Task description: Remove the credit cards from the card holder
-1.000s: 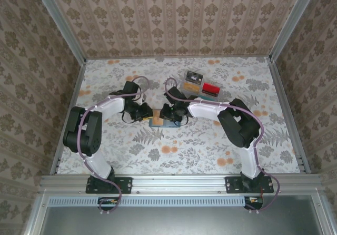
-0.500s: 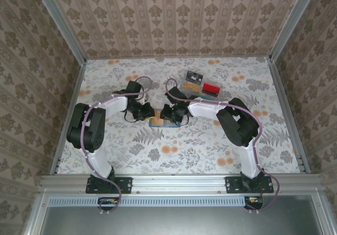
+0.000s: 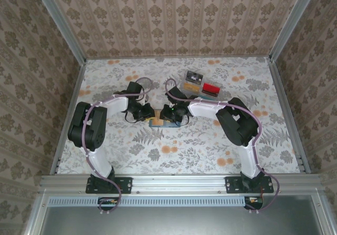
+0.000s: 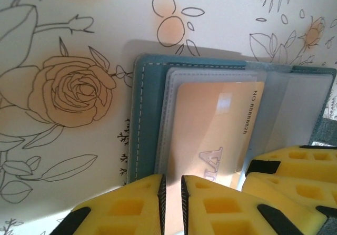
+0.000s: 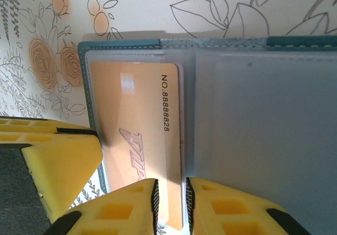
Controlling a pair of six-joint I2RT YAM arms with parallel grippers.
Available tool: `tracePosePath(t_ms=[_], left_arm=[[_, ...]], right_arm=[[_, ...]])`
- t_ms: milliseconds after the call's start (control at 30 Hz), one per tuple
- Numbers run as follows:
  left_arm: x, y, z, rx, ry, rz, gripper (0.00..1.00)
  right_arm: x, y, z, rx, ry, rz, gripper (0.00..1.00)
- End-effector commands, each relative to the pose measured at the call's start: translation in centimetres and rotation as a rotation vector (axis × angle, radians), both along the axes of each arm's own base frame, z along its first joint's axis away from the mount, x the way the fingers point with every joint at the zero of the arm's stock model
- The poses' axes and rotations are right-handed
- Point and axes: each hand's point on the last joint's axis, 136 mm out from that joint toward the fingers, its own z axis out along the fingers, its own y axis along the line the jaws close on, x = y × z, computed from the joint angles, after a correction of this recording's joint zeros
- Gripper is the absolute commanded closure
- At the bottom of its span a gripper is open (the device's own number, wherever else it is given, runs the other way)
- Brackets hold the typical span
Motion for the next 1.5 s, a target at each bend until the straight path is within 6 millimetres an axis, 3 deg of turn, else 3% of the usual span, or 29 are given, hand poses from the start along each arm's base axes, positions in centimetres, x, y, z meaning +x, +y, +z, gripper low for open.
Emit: tracePosePath(t_ms=[0, 433, 700, 867, 1267, 1467], left_arm=[[-0.7, 0.1, -1.2, 0.009, 0.039, -0.001, 0.82], [-2.6, 0.6, -3.3, 0.014, 0.112, -0.002, 0.82], [-2.8, 0.5, -3.4, 0.008, 0.116, -0.004, 0.82], [-2.8, 0.7, -3.6, 0.009, 0.117, 0.001, 0.82], [-2.2, 0.6, -2.0, -0.001, 0.053, -0.024, 0.77], [-1.7, 0.7, -1.4, -0.004, 0.035, -0.023, 0.75]], right_arm=[[0.3, 0.3, -0.4, 0.009, 0.002, 0.029, 0.76], [-0.5, -0.6, -1.6, 0.025, 0.003, 0.076, 0.78], [-0.8, 1.1, -0.3, 0.154, -0.035, 0.152, 0.78], [-0.8, 1.1, 0.4, 0.187, -0.064, 0.166, 0.80], [-0.6, 0.0, 1.4, 0.170, -0.104, 0.150, 0.98], [-0.7, -1.5, 1.7, 0.146, -0.120, 0.137, 0.99]])
